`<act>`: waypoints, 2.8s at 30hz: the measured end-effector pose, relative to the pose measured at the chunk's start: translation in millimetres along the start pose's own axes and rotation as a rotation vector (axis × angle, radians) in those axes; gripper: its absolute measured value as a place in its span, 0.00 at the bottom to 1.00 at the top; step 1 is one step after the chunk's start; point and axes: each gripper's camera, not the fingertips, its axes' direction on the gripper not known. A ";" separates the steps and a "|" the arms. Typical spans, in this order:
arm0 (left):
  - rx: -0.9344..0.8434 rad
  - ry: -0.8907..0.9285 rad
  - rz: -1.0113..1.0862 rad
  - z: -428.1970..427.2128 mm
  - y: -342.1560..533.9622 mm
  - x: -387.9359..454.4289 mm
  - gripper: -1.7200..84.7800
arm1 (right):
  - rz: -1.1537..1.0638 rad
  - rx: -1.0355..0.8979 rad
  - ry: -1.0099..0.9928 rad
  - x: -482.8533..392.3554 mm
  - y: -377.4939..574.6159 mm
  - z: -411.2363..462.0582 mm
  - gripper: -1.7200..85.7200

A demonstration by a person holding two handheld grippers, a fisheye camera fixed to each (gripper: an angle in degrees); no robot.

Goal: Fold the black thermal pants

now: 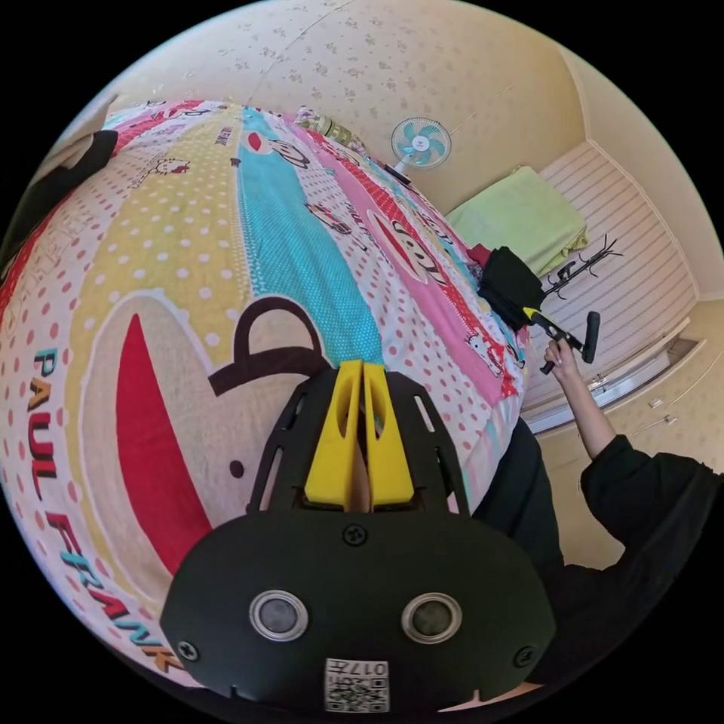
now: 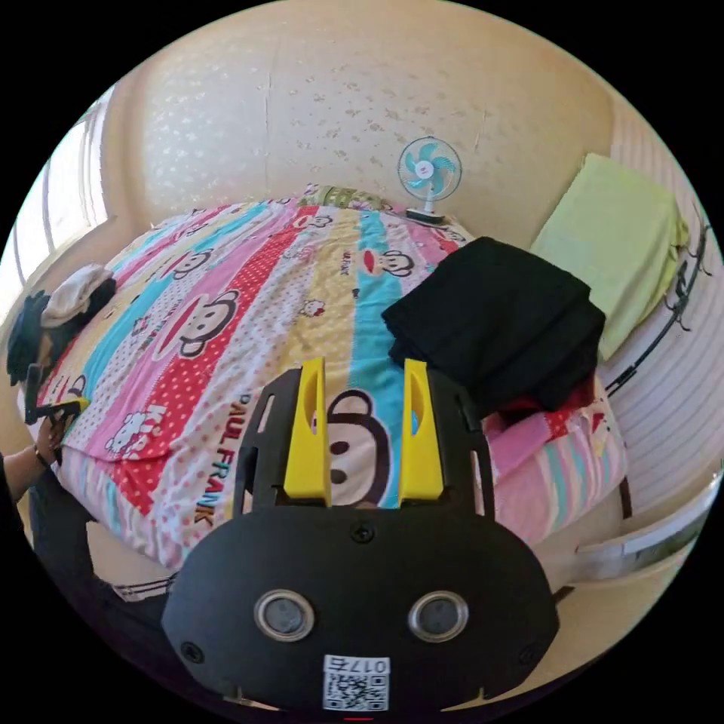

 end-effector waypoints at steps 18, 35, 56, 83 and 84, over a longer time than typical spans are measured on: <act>0.010 0.090 -0.026 -3.3 -9.2 -29.8 0.01 | -0.579 0.052 -0.839 -187.7 -18.5 -78.0 0.06; 0.029 0.127 -0.026 -17.3 -1.9 -38.8 0.01 | 0.659 0.142 -0.562 116.7 46.8 -88.1 0.19; 0.115 0.242 -0.056 -51.4 38.1 -39.6 0.01 | -0.153 -0.271 -1.147 -69.0 124.4 -124.1 0.05; 0.181 -0.019 0.127 -106.1 177.2 114.2 0.14 | -0.186 -0.161 -1.277 -185.5 205.1 -158.2 0.17; 0.209 -0.024 0.170 -108.6 182.8 128.8 0.13 | -0.187 -0.141 -1.272 -186.3 204.6 -161.4 0.16</act>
